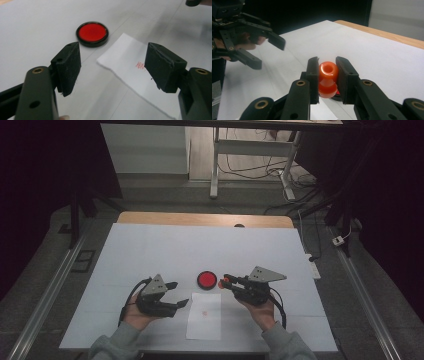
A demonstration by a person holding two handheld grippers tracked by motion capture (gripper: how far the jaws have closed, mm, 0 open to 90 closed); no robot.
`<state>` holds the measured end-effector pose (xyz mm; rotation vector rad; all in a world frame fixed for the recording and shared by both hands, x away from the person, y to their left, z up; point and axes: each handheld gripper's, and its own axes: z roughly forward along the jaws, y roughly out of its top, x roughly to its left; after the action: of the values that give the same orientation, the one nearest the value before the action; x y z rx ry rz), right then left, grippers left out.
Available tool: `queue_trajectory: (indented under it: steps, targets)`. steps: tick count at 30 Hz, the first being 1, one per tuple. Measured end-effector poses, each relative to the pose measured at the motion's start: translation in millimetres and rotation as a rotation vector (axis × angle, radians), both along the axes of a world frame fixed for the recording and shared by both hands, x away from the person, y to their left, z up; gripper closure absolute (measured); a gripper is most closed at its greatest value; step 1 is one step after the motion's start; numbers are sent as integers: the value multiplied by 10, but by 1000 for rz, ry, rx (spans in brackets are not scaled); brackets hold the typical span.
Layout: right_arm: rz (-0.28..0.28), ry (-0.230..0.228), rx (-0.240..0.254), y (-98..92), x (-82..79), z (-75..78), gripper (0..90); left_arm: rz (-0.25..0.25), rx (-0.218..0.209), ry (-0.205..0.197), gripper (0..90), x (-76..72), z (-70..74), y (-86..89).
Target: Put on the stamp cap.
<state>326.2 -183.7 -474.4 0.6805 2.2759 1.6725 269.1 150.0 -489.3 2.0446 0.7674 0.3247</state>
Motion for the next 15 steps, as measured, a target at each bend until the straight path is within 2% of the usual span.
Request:
queue_trajectory:
  steps: [6, 15]
  targets:
    - [-16, -2, -6, -38, 22, 0, 721, 56, -4, 7, 295, -58, -47, 237]
    - [-41, -12, -13, -103, 52, 11, 721, 110, 1, 17, 296, -163, -125, 549]
